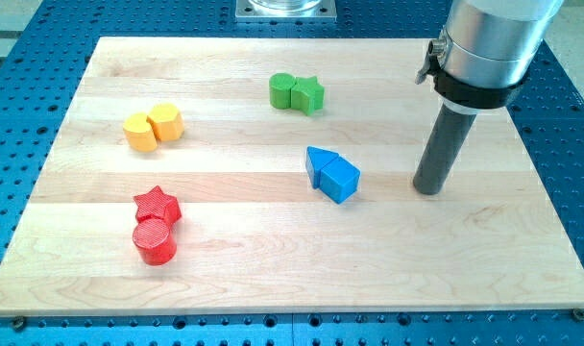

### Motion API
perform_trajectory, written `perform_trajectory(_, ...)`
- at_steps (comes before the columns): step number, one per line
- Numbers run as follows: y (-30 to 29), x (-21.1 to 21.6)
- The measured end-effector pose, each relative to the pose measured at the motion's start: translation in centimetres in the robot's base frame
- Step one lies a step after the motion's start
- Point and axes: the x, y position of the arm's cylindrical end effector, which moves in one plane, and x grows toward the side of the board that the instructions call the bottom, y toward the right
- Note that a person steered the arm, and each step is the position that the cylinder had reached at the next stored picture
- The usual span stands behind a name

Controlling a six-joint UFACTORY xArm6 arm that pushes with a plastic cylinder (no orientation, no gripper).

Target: Point your arm diagonally to the red star

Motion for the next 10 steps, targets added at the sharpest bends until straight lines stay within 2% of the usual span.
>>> perform_trajectory(2,-0.4,-0.1)
perform_trajectory(3,-4.2,1.4)
perform_trajectory(5,-5.6,2.6)
perform_trajectory(7,-19.0,4.0)
perform_trajectory(8,-22.8,3.0)
perform_trajectory(9,-27.8,-1.5)
perform_trajectory(10,-32.8,-3.2)
